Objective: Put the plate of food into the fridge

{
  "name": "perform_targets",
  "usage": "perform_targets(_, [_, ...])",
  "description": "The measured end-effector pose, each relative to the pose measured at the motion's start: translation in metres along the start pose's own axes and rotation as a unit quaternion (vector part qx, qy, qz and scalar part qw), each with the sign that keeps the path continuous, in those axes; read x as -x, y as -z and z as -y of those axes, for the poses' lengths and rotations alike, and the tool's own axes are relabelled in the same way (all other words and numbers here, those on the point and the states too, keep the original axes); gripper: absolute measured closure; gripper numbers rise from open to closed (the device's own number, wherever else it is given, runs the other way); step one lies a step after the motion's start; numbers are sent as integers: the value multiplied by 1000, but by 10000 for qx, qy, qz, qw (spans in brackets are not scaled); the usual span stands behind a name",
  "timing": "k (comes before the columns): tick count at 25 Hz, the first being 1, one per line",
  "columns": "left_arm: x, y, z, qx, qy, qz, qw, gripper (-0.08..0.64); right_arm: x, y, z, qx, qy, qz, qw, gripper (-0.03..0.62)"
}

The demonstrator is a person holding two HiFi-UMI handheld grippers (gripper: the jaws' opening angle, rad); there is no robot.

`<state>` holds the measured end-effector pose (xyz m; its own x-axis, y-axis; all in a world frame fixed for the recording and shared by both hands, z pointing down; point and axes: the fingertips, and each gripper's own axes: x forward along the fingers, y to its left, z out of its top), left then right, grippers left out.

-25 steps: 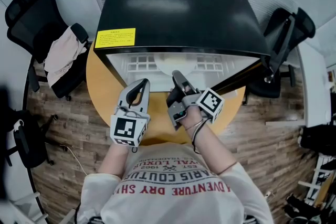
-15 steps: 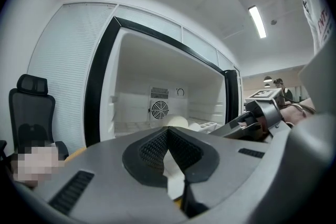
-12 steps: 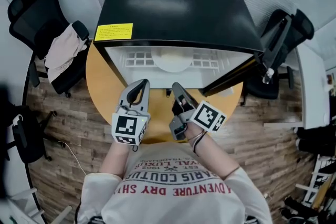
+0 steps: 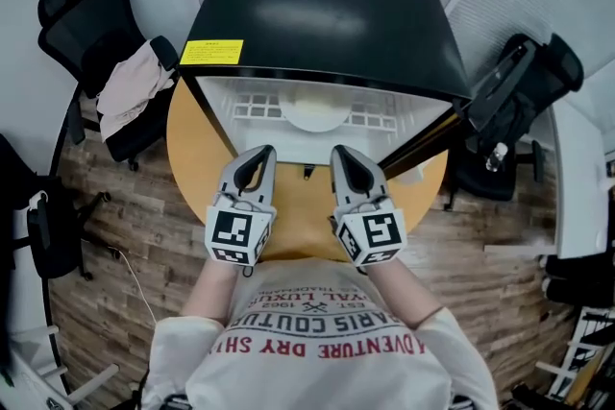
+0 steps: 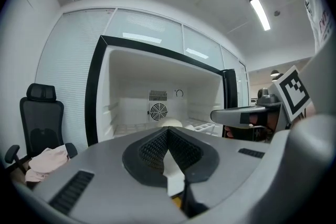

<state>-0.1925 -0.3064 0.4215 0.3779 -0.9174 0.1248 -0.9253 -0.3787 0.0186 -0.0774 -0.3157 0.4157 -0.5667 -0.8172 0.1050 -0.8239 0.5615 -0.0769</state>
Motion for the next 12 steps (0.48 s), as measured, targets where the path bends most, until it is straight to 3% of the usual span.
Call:
perform_targets(5, [2, -6, 12, -106, -16, 35, 9999, 534, 5, -1, -5, 713, -133, 84, 9973, 557])
perform_targets(12, [6, -10, 18, -226, -61, 39, 9997, 534, 7, 2, 0, 633, -242, -9, 9977, 563])
